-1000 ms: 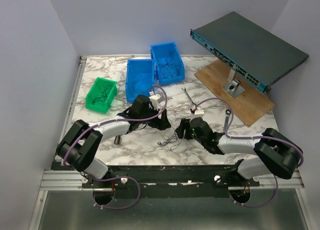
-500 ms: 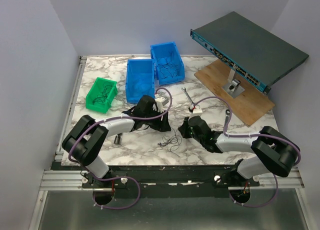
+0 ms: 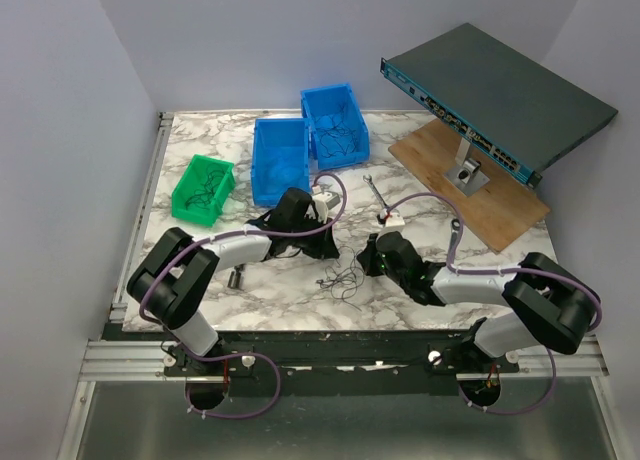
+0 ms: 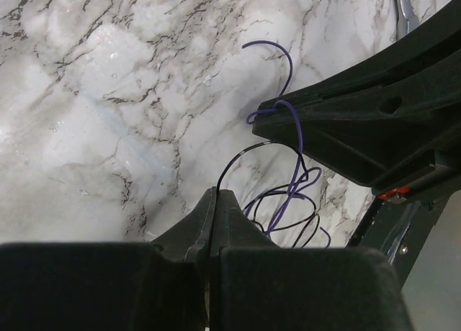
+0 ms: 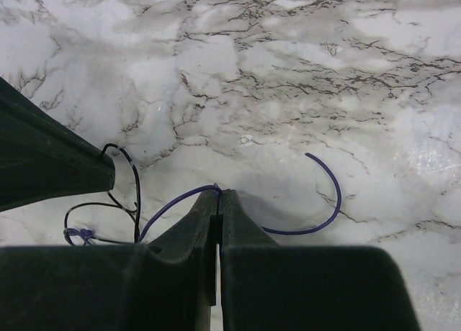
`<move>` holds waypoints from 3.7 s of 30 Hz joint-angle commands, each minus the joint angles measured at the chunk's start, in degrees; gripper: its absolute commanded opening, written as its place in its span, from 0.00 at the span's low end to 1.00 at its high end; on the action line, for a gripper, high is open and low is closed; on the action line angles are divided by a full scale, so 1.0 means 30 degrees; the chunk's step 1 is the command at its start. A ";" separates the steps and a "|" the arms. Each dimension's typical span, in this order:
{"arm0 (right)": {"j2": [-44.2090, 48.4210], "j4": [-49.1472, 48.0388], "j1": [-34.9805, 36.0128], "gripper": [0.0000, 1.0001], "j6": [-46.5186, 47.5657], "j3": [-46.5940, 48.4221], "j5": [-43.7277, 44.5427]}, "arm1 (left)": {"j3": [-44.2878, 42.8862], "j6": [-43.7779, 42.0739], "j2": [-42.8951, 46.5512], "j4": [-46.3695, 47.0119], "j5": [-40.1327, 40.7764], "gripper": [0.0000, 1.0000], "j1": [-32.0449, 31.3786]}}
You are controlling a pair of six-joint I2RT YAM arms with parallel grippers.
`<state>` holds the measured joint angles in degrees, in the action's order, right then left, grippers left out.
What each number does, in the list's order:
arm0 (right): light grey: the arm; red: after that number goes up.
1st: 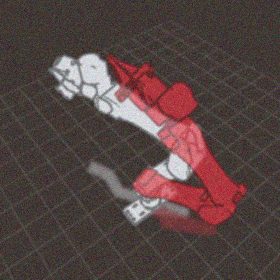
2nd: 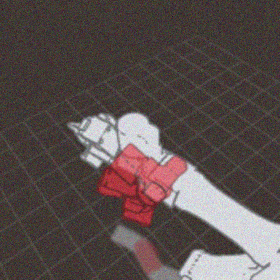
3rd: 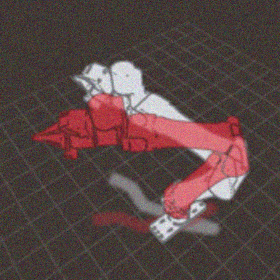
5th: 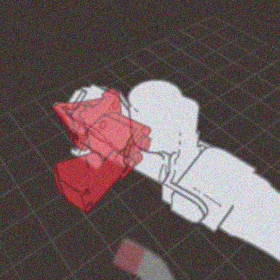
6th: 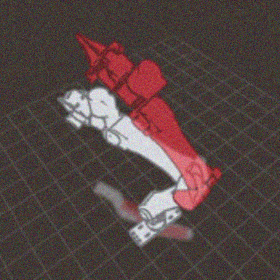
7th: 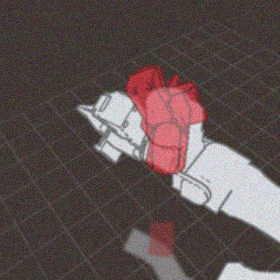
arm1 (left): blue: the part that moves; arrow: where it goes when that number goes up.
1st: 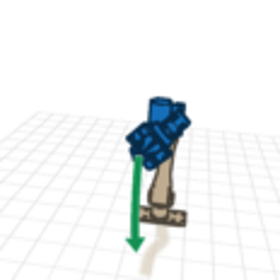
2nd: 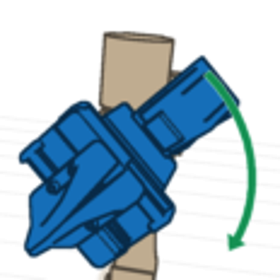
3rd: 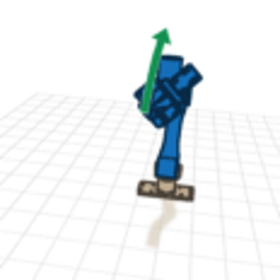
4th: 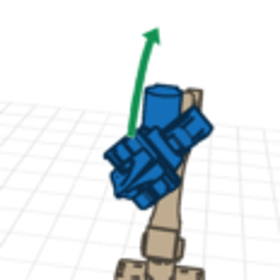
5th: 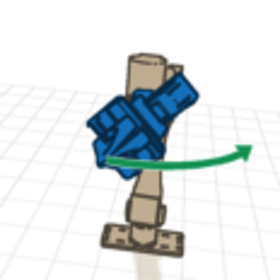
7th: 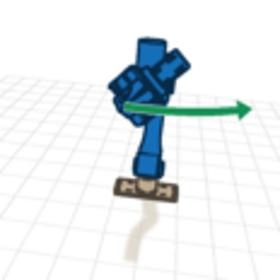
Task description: Untangle the cables
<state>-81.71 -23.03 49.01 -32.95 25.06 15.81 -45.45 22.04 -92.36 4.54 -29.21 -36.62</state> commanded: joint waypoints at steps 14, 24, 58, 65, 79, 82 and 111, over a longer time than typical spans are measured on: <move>0.3616 0.3096 -0.0108 0.01 -0.2698 -0.0981 0.8944 | 0.5555 0.1975 0.7679 0.2795 0.6484 0.00 0.3475; 0.8826 0.5150 -0.0246 0.01 -0.6343 -0.3199 1.4159 | 0.9676 0.3857 1.5342 0.3027 1.2153 0.00 0.5351; 0.8828 0.2417 -0.0344 0.73 -0.2168 -0.3378 0.9778 | 1.1587 0.3420 1.9355 0.3857 1.1528 0.00 0.5498; 0.7450 0.0265 -0.0343 0.89 0.0465 -0.3248 0.5114 | 1.1224 0.3346 1.8833 0.3580 1.1400 0.00 0.5498; -0.1956 0.3786 -0.0342 0.87 -0.0134 0.3284 0.3716 | 1.1278 0.3138 1.8834 0.3701 1.1330 0.00 0.5500; -0.2964 0.5012 -0.0336 0.79 -0.0081 0.4441 0.5557 | 1.1226 0.3111 1.8760 0.3630 1.1370 0.00 0.5498; -0.1913 0.2472 -0.0336 0.01 0.1426 0.2674 0.4192 | 0.6114 -0.1951 1.0253 0.4186 0.6867 0.72 0.0409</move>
<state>-88.71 -13.52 48.01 -30.02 33.85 30.52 -20.29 22.74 -53.23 17.23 -4.19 -31.44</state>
